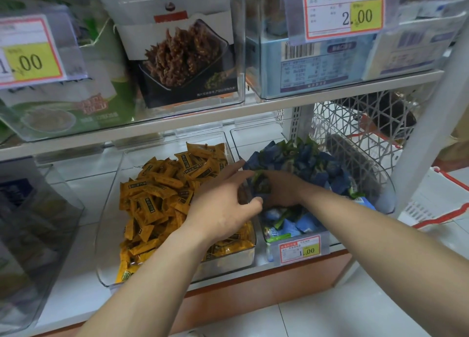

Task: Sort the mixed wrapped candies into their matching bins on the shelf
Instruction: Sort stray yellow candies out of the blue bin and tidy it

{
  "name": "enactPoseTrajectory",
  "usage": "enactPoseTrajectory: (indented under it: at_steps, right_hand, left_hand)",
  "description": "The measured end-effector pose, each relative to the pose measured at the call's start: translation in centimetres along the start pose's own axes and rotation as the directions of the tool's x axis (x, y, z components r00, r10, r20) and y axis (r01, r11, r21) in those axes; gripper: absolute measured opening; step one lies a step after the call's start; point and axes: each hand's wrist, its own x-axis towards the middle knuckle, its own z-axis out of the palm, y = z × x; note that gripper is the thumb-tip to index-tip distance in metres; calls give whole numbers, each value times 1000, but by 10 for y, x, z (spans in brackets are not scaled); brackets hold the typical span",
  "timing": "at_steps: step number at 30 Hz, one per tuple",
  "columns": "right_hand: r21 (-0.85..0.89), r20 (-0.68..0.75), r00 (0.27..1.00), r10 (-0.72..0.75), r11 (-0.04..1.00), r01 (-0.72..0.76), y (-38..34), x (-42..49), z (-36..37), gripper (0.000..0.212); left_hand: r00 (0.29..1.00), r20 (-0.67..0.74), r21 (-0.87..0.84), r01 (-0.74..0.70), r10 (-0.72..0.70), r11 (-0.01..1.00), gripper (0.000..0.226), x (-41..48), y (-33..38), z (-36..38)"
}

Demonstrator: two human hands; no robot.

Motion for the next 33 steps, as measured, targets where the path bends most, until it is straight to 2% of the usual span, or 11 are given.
enactPoseTrajectory:
  at_steps: [4, 7, 9, 12, 14, 17, 19, 21, 25, 28, 33]
  right_hand:
    - [240, -78, 997, 9, 971, 11, 10, -6, -17, 29]
    - [396, -93, 989, 112, 916, -67, 19, -12, -42, 56]
    - [249, -148, 978, 149, 962, -109, 23, -12, -55, 83]
    - [-20, -218, 956, 196, 978, -205, 26, -10, -65, 101]
    - [-206, -309, 930, 196, 941, -267, 22, -13, -64, 89]
    - [-403, -451, 888, -88, 908, -115, 9, -15, -48, 36]
    - [-305, -249, 951, -184, 947, 104, -1, -18, -38, 7]
    - [-304, 21, 979, -205, 931, 202, -6, -17, -27, 9]
    - [-470, 29, 983, -179, 866, 172, -7, -9, -19, 11]
    - [-317, -111, 976, -187, 938, 144, -8, -13, -25, 9]
    - [207, -401, 913, -82, 962, 177, -9, -48, -57, 5]
  left_hand:
    - [1000, 9, -21, 1, -1, 1000, 69, 0, -3, 0]
    - [1000, 12, -42, -1, 2, 999, 71, 0, -4, -1]
    - [1000, 16, -46, -5, 6, 999, 71, 1, -4, -1]
    - [1000, 25, -47, -4, 5, 999, 72, 1, -4, -2]
    - [1000, 29, -52, -5, 6, 999, 71, 0, -5, -3]
    - [1000, 30, -57, -3, 4, 998, 70, 1, -4, -3]
    - [1000, 28, -61, 7, -5, 998, 69, 1, -3, -3]
    - [1000, 25, -62, 9, -8, 998, 67, 1, -3, -3]
    - [1000, 23, -60, 4, -3, 998, 67, 0, -4, -3]
    - [1000, 23, -52, 2, 0, 999, 67, -1, -4, -3]
    - [997, -73, -20, -40, 39, 999, 69, 0, 0, -6]
